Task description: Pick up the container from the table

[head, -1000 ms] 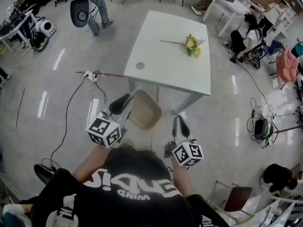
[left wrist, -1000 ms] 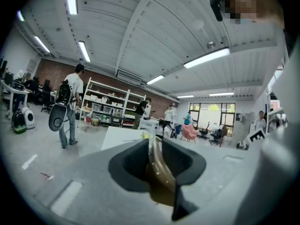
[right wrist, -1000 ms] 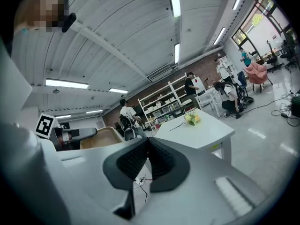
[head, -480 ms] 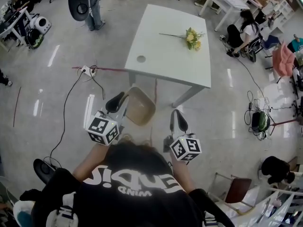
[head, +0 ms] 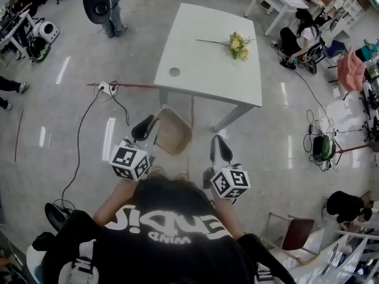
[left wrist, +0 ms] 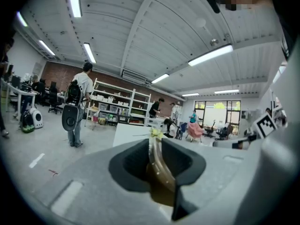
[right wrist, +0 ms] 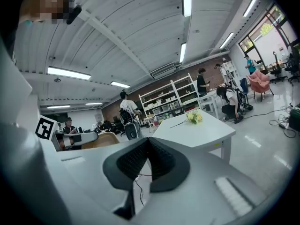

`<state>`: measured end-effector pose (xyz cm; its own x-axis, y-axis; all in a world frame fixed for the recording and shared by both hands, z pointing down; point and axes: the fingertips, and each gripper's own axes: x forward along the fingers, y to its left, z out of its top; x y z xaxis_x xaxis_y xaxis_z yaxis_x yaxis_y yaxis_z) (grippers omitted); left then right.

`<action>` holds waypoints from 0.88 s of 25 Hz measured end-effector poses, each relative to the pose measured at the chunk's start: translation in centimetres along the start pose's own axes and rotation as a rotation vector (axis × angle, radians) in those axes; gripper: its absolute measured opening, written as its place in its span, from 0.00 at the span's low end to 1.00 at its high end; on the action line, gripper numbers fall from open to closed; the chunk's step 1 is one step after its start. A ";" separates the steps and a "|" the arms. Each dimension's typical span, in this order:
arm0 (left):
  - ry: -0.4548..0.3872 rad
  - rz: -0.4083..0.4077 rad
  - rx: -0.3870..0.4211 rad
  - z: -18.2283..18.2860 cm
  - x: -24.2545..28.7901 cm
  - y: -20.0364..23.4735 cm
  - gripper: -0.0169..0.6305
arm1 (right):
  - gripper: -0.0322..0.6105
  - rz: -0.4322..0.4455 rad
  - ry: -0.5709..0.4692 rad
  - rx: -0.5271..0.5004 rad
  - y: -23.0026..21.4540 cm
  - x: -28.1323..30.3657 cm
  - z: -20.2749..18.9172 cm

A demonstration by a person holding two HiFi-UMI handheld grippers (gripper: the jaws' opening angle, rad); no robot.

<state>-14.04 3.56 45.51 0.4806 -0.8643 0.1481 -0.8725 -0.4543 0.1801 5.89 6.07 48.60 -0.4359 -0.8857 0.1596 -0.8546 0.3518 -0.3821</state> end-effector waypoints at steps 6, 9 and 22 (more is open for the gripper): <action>-0.009 0.010 -0.010 0.2 0.1 0.8 0.15 | 0.05 0.010 0.007 -0.012 0.3 0.9 0.0; -0.011 0.017 -0.015 0.2 0.1 1.1 0.15 | 0.05 0.013 0.010 -0.013 0.3 1.2 0.0; -0.007 0.021 -0.032 0.2 1.0 1.9 0.15 | 0.05 0.015 0.022 -0.001 0.0 2.6 -0.1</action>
<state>-15.28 1.79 45.82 0.4618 -0.8750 0.1454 -0.8789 -0.4293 0.2082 4.74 3.81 49.05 -0.4549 -0.8735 0.1734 -0.8480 0.3654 -0.3838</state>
